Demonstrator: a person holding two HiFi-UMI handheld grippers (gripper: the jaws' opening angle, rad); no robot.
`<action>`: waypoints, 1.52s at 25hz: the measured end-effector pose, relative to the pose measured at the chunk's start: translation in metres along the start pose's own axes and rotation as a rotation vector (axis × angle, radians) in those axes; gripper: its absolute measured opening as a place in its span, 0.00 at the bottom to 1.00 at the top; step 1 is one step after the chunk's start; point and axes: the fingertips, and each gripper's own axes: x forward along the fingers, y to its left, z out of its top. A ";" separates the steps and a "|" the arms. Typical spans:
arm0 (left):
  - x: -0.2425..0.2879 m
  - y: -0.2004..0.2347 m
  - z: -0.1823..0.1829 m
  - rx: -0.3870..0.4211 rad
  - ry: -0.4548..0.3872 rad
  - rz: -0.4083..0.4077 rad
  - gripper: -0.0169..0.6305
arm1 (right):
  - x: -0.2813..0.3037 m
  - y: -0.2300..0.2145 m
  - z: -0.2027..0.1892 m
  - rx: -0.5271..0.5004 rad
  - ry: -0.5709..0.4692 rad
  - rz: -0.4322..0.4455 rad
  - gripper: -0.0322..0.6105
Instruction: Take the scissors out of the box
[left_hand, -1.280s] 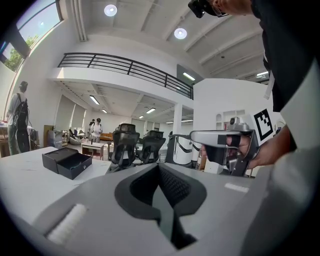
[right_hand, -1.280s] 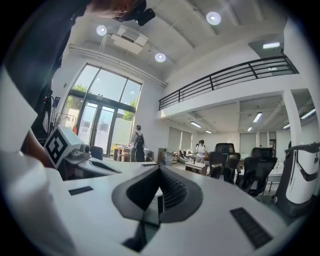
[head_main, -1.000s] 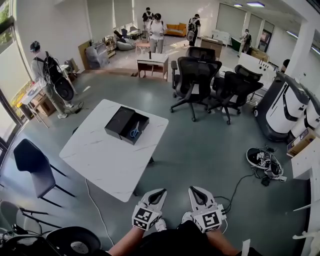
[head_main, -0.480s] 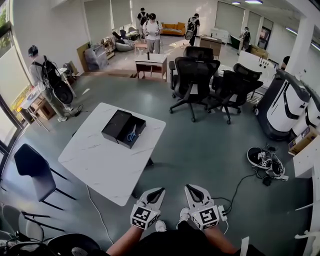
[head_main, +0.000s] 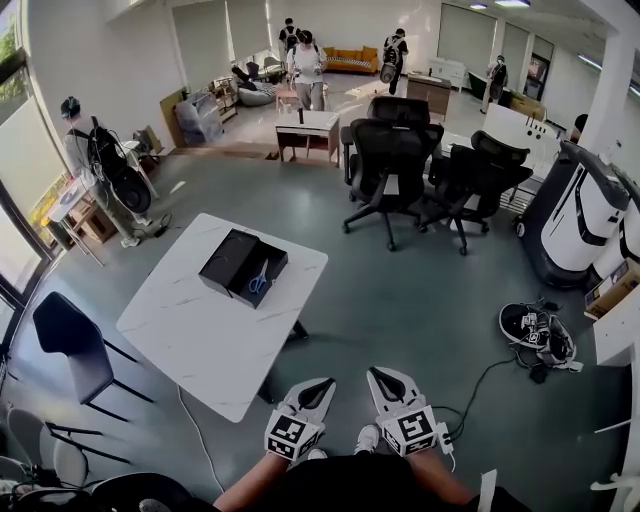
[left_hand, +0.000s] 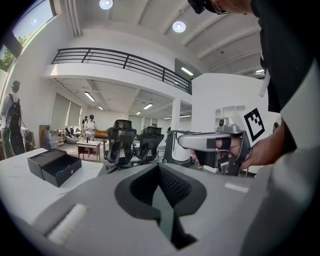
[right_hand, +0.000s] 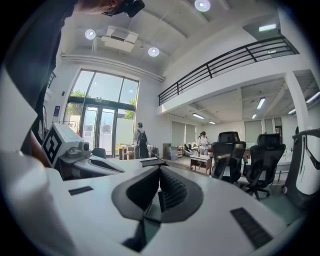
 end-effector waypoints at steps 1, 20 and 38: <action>0.006 0.000 0.002 0.003 -0.001 0.004 0.04 | 0.002 -0.006 0.000 0.002 -0.005 0.007 0.06; 0.078 0.007 0.019 -0.013 0.018 0.134 0.04 | 0.028 -0.089 -0.009 0.040 -0.029 0.149 0.06; 0.083 0.145 0.039 -0.076 -0.013 0.211 0.04 | 0.159 -0.080 0.023 0.036 -0.034 0.204 0.06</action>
